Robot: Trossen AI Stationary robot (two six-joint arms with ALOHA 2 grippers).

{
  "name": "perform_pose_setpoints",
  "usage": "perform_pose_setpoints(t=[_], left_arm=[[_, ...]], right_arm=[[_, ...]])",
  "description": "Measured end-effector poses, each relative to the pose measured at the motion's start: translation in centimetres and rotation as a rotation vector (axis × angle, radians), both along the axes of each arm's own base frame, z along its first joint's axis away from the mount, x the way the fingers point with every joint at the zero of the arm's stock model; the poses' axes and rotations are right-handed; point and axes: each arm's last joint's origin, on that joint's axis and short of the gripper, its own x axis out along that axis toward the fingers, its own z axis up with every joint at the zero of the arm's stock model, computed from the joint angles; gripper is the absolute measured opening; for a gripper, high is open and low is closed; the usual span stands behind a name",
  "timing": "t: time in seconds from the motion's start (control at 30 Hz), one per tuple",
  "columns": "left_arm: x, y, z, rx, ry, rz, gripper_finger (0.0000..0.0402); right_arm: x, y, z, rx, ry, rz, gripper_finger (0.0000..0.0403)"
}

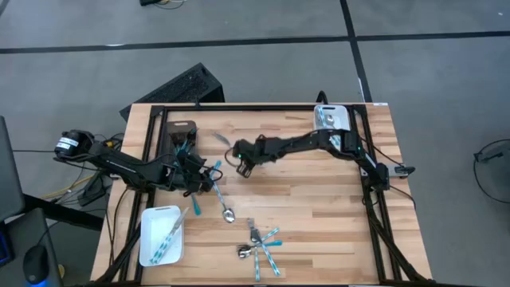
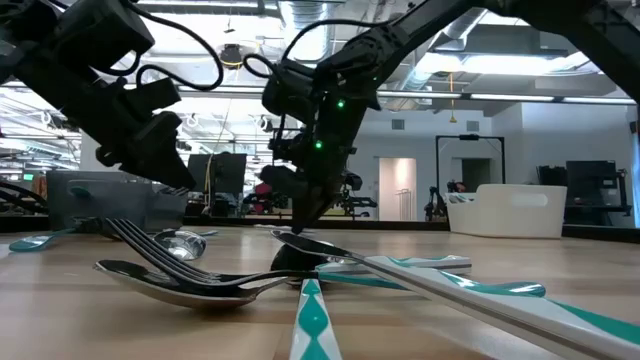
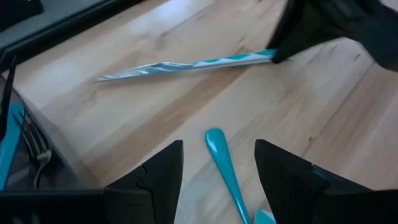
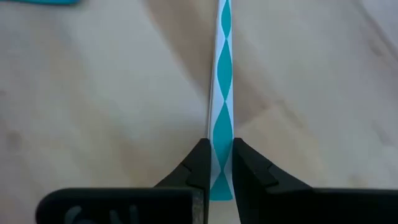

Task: Sort silverware by color (type)
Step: Put the blue patterned knife into the bottom left white bin

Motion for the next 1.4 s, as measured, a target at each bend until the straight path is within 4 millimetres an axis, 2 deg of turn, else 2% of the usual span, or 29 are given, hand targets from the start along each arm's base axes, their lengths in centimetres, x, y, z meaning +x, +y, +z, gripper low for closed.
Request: perform_pose_setpoints(t=[0.1, 0.23, 0.33, 0.43, 0.53, 0.67, 0.83, 0.93, 1.07, 1.4], left_arm=[[-0.2, -0.3, -0.1, -0.014, -0.001, 0.006, 0.0183], [-0.2, -0.5, -0.1, -0.021, -0.014, 0.007, 0.0177], [-0.1, -0.5, 0.0, -0.022, -0.028, 0.010, 0.0174], [0.0, -0.4, 0.1, 0.005, -0.044, 0.023, 0.0174], [0.4, -0.4, 0.5, 0.036, -0.079, 0.006, 0.0174], [1.3, -0.7, 1.4, 0.077, -0.147, -0.063, 0.0174], [2.3, -0.9, 2.8, 0.128, -0.242, -0.138, 0.0174], [2.5, -1.0, 3.3, 0.145, -0.289, -0.143, 0.0174], [2.7, -1.1, 3.8, 0.161, -0.325, -0.169, 0.0174], [3.3, -0.8, 5.4, 0.276, -0.393, -0.201, 0.0175]], right_arm=[[-0.2, 1.7, -0.7, -0.050, -0.013, -0.016, 0.0069], [-1.4, 3.2, -1.2, -0.090, -0.067, -0.067, 0.0069], [-3.1, 4.0, -1.2, -0.102, -0.141, -0.090, 0.0069], [-4.8, 4.3, -0.1, -0.106, -0.295, -0.095, 0.0069], [-6.0, 4.7, 1.3, -0.146, -0.491, -0.047, 0.0069], [-6.9, 5.9, 1.5, -0.201, -0.660, 0.033, 0.0069], [-6.3, 8.4, 2.1, -0.285, -0.788, 0.162, 0.0069], [-6.1, 9.8, 1.8, -0.344, -0.814, 0.208, 0.0069], [-6.2, 11.2, 1.3, -0.449, -0.791, 0.129, 0.0069], [-6.4, 11.4, 0.4, -0.594, -0.667, 0.114, 0.0069]])
